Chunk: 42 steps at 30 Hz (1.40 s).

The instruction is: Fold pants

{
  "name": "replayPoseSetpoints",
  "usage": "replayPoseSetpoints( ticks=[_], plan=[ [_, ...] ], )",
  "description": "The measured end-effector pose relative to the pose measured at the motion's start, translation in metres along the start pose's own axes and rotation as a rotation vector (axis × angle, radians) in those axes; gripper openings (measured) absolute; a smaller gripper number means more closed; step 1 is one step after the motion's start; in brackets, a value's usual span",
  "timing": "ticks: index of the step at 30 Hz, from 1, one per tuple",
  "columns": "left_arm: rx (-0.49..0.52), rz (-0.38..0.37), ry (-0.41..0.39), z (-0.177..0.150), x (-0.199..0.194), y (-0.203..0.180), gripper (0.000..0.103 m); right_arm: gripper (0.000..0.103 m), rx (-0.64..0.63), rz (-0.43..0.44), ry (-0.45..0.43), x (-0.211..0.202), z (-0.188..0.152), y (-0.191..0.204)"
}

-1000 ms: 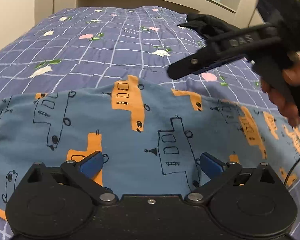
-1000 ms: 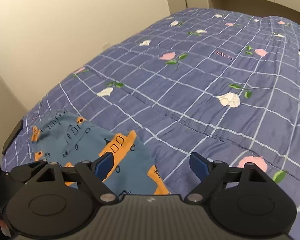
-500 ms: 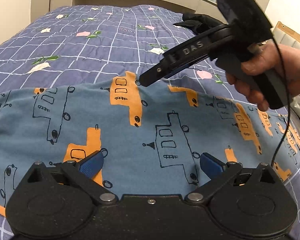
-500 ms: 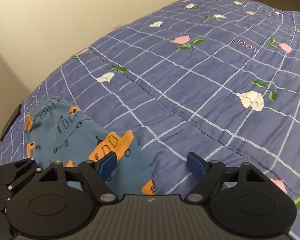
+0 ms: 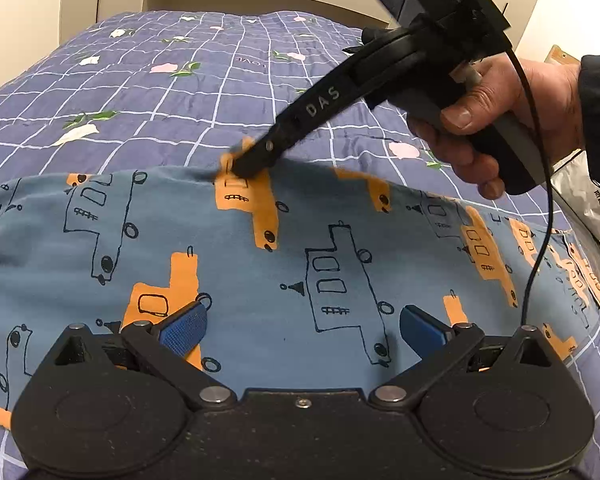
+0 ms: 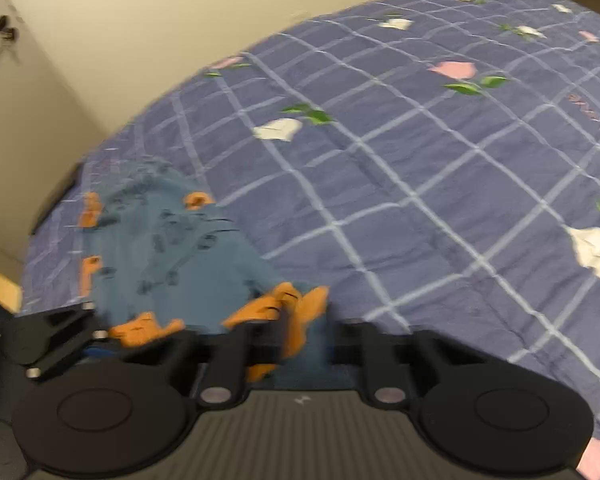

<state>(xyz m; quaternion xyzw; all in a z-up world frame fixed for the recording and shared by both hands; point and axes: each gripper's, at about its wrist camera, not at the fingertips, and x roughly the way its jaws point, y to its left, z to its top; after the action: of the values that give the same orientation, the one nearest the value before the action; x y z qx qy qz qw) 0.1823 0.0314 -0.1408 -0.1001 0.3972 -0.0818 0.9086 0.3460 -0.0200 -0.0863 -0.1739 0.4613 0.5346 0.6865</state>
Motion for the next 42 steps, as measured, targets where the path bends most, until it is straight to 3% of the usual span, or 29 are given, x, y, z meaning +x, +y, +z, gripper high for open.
replayPoseSetpoints(
  ticks=[3,5,7,8,9,10,12,14,16,19,23,26,29,31,34,38,39,41,42],
  plan=[
    [-0.003,-0.001,-0.001,0.000,0.001,0.000,0.102,0.007,-0.008,-0.052,-0.063,-0.010,-0.001,0.000],
    [0.014,0.011,0.004,-0.002,0.004,-0.002,0.102,0.008,0.017,-0.065,-0.049,-0.006,-0.004,-0.004],
    [0.049,0.028,0.005,-0.003,0.006,-0.007,0.102,0.015,0.035,-0.110,-0.020,0.006,-0.008,-0.004],
    [0.061,0.033,0.005,-0.003,0.006,-0.008,0.102,0.022,0.044,-0.123,-0.037,0.003,-0.007,-0.003],
    [0.067,0.035,0.004,-0.004,0.007,-0.009,0.102,0.049,0.053,-0.168,-0.059,-0.005,-0.007,-0.002],
    [0.071,0.036,0.002,-0.004,0.007,-0.009,0.102,0.061,0.059,-0.243,-0.087,-0.016,-0.009,0.000],
    [0.070,0.035,-0.003,-0.003,0.007,-0.010,0.102,0.061,0.066,-0.395,-0.145,-0.053,-0.024,0.004],
    [0.064,-0.001,-0.013,-0.002,0.002,-0.011,0.102,0.064,0.130,-0.487,-0.179,-0.098,-0.050,0.009],
    [0.066,-0.045,-0.033,-0.003,-0.005,-0.014,0.102,0.083,0.222,-0.506,-0.258,-0.149,-0.089,0.020],
    [0.097,-0.075,-0.052,-0.005,-0.014,-0.027,0.102,0.097,0.452,-0.548,-0.468,-0.227,-0.175,0.048],
    [0.138,-0.070,0.010,0.002,-0.013,-0.061,0.101,0.098,0.812,-0.516,-0.669,-0.269,-0.306,0.067],
    [0.141,-0.104,0.057,0.016,-0.006,-0.091,0.101,0.096,1.081,-0.486,-0.765,-0.261,-0.396,0.071],
    [0.155,-0.114,0.093,0.030,0.005,-0.122,0.101,0.094,1.277,-0.411,-0.904,-0.245,-0.455,0.067],
    [0.193,-0.107,0.103,0.039,0.013,-0.148,0.101,0.089,1.319,-0.351,-0.970,-0.235,-0.473,0.061],
    [0.207,-0.132,0.111,0.053,0.028,-0.180,0.101,0.085,1.310,-0.352,-0.976,-0.225,-0.478,0.048],
    [0.128,-0.215,0.154,0.071,0.058,-0.214,0.101,0.079,1.261,-0.421,-0.946,-0.220,-0.467,0.037],
    [0.096,-0.238,0.167,0.074,0.065,-0.218,0.100,0.073,1.246,-0.450,-0.934,-0.218,-0.463,0.033],
    [0.023,-0.268,0.206,0.081,0.082,-0.228,0.100,0.046,1.225,-0.483,-0.909,-0.212,-0.460,0.028],
    [0.004,-0.273,0.222,0.085,0.089,-0.233,0.100,0.022,1.207,-0.483,-0.908,-0.210,-0.458,0.027]
  ],
)
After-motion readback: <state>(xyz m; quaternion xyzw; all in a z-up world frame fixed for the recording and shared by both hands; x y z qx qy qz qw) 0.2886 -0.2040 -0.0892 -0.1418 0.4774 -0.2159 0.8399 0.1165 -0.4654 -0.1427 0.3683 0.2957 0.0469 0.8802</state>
